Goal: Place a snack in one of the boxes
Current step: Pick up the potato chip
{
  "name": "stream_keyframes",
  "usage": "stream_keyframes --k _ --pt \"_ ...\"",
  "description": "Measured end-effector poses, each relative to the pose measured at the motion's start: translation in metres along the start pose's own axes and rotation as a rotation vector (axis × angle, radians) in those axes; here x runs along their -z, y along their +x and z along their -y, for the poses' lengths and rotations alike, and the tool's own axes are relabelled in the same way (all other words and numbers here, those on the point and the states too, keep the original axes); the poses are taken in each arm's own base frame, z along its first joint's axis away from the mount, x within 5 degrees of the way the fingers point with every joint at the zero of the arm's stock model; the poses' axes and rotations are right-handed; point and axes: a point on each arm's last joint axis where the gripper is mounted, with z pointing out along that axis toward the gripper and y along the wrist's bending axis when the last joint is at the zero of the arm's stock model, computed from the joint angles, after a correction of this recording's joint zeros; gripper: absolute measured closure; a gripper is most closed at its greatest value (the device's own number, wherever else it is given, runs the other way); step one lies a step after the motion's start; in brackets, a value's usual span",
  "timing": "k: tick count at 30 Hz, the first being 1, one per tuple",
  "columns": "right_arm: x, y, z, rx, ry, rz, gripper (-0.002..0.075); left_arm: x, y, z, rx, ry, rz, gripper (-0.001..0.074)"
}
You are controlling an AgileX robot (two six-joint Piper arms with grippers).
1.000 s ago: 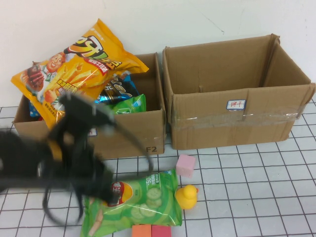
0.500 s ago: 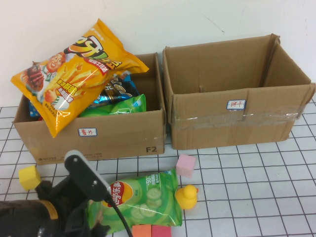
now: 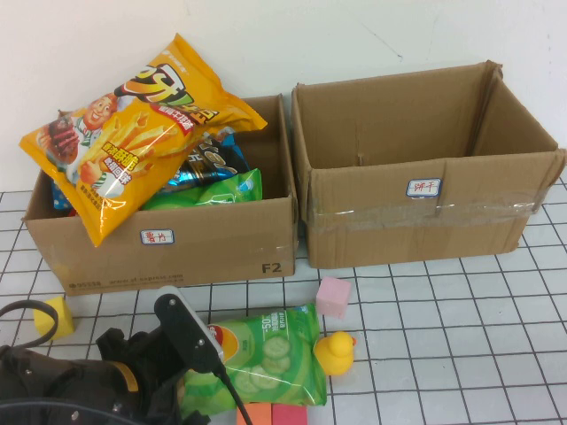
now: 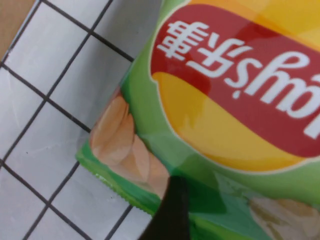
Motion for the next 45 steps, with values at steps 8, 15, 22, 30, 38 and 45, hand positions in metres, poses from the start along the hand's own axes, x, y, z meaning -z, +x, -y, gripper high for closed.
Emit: stream_keyframes --k 8,15,22,30,38,45 --pt "0.0 0.0 0.0 0.0 0.001 0.001 0.0727 -0.001 0.0 0.0 0.045 -0.003 0.004 0.0557" --pt "0.0 0.0 0.0 0.0 0.001 0.001 0.0727 -0.001 -0.002 -0.001 0.055 -0.013 0.022 0.072" --pt "0.0 0.0 0.0 0.0 0.002 0.003 0.0727 0.023 -0.018 -0.008 0.167 -0.045 0.125 0.0732" --pt "0.0 0.0 0.0 0.0 0.002 0.003 0.0727 0.068 -0.038 -0.016 0.246 -0.084 0.289 0.0734" --pt "0.0 0.0 0.0 0.0 0.002 0.003 0.0727 0.091 -0.054 -0.022 0.244 -0.099 0.361 0.0735" --pt "0.0 0.0 0.0 0.0 0.002 0.003 0.0727 0.111 -0.076 -0.032 0.238 -0.113 0.423 0.0735"
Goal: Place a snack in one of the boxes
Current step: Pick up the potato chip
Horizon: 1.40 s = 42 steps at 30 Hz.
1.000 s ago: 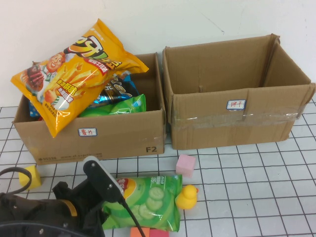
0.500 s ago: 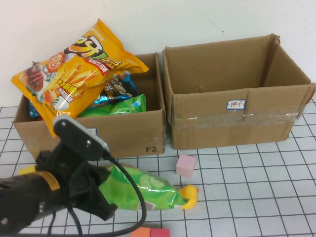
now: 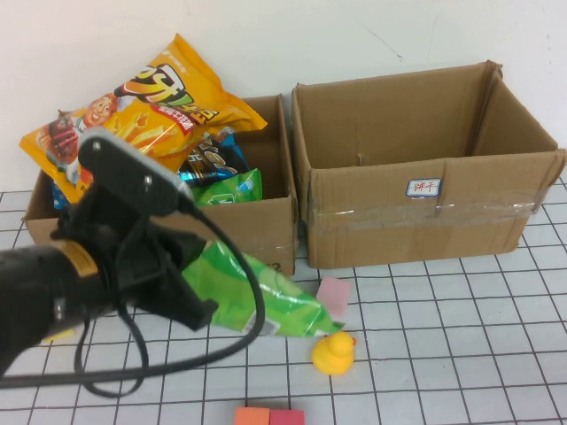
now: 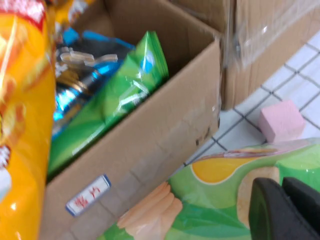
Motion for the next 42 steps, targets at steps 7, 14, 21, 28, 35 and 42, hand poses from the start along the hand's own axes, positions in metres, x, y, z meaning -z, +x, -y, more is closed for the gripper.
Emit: stream_keyframes --k 7,14,21,28,35,42 --pt "0.0 0.0 0.0 0.0 0.0 0.0 0.0727 0.01 -0.031 -0.005 -0.005 -0.013 0.083 0.0735" --pt "0.0 0.0 0.0 0.0 0.0 0.0 0.0727 0.03 -0.077 -0.014 -0.021 -0.058 0.264 0.0735" --pt "0.0 0.0 0.0 0.0 0.0 0.0 0.0727 0.023 -0.116 -0.022 -0.054 -0.081 0.337 0.0735" --pt "0.0 0.0 0.0 0.0 0.0 0.0 0.0727 0.005 -0.086 -0.012 -0.037 0.049 -0.017 0.0735" --pt "0.0 0.0 0.0 0.0 0.0 0.0 0.0727 -0.005 -0.001 0.003 -0.004 0.1 -0.304 0.0735" --pt "0.0 0.0 0.0 0.0 0.0 0.0 0.0727 -0.024 0.054 0.01 -0.017 0.097 -0.441 0.068"
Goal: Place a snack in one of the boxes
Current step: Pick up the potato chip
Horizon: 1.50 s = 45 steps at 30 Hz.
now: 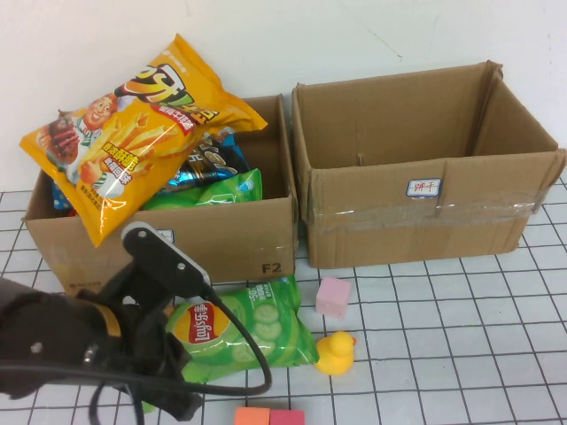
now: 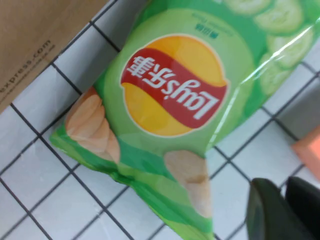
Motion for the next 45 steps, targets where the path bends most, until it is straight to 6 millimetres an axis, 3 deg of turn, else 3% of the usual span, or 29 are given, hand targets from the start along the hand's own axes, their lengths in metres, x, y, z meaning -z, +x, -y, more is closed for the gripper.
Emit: stream_keyframes --k 3,6,7,10,13,18,22,25,31,38,42,45 --pt "0.0 0.0 0.0 0.0 0.0 0.0 0.0727 -0.013 0.0 -0.002 -0.036 -0.017 -0.01 0.0495" --pt "0.0 0.0 0.0 0.0 0.0 0.0 0.0727 -0.028 0.001 -0.005 -0.068 -0.028 -0.041 0.0217" --pt "0.0 0.0 0.0 0.0 0.0 0.0 0.0727 -0.032 0.002 -0.005 -0.075 -0.028 -0.055 0.0165" --pt "0.0 0.0 0.0 0.0 0.0 0.0 0.0727 -0.048 0.005 -0.006 -0.062 -0.026 -0.107 0.0075" --pt "0.0 0.0 0.0 0.0 0.0 0.0 0.0727 -0.064 0.008 -0.008 -0.034 -0.035 -0.132 0.0062" --pt "0.0 0.0 0.0 0.0 0.0 0.0 0.0727 -0.087 0.01 -0.01 -0.008 -0.055 -0.131 0.0076" --pt "0.0 0.0 0.0 0.0 0.0 0.0 0.0727 -0.096 0.012 -0.01 -0.007 -0.053 -0.147 0.0143" --pt "0.0 0.0 0.0 0.0 0.0 0.0 0.0727 -0.1 0.013 -0.01 -0.019 -0.054 -0.148 0.0262" --pt "0.0 0.0 0.0 0.0 0.0 0.0 0.0727 -0.101 0.01 -0.012 -0.02 -0.06 -0.126 0.0608" --pt "0.0 0.0 0.0 0.0 0.0 0.0 0.0727 -0.096 0.006 -0.012 0.037 -0.068 -0.101 0.0615" --pt "0.0 0.0 0.0 0.0 0.0 0.0 0.0727 -0.077 0.0 -0.013 0.061 -0.081 -0.049 0.068" --pt "0.0 0.0 0.0 0.0 0.0 0.0 0.0727 -0.054 -0.006 -0.013 0.082 -0.092 0.013 0.0687"
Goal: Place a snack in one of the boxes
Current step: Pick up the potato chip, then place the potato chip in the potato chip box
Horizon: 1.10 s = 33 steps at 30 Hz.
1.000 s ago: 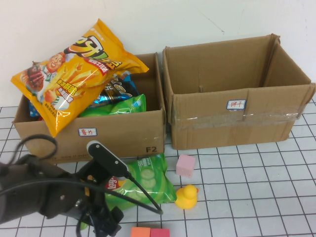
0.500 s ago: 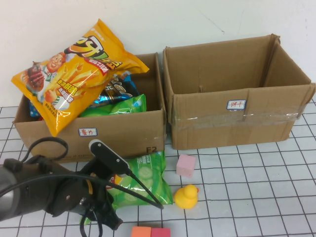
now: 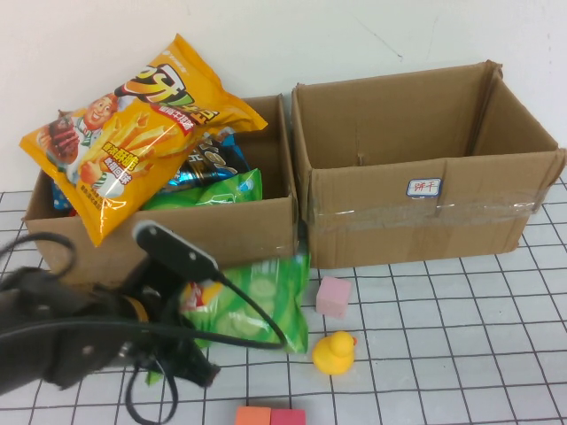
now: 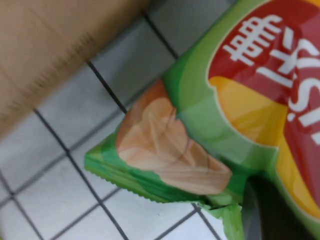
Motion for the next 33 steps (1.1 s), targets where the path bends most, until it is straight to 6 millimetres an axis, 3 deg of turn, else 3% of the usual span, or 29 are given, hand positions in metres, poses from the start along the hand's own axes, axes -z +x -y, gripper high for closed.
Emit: stream_keyframes --k 12,16,19,23,26,33 --pt "0.0 0.0 0.0 0.0 0.0 0.0 0.0727 0.088 -0.019 -0.004 0.078 -0.011 0.308 0.0695" --pt "0.0 0.0 0.0 0.0 0.0 0.0 0.0727 0.109 -0.046 -0.009 0.044 -0.035 0.427 0.0695" --pt "0.0 0.0 0.0 0.0 0.0 0.0 0.0727 0.119 -0.079 -0.016 -0.025 -0.083 0.485 0.0695" --pt "0.0 0.0 0.0 0.0 0.0 0.0 0.0727 0.111 -0.121 -0.032 -0.151 -0.191 0.44 0.0695" --pt "0.0 0.0 0.0 0.0 0.0 0.0 0.0727 0.088 -0.146 -0.05 -0.199 -0.271 0.35 0.0696" --pt "0.0 0.0 0.0 0.0 0.0 0.0 0.0727 0.028 -0.175 -0.092 -0.245 -0.403 0.16 0.0697"
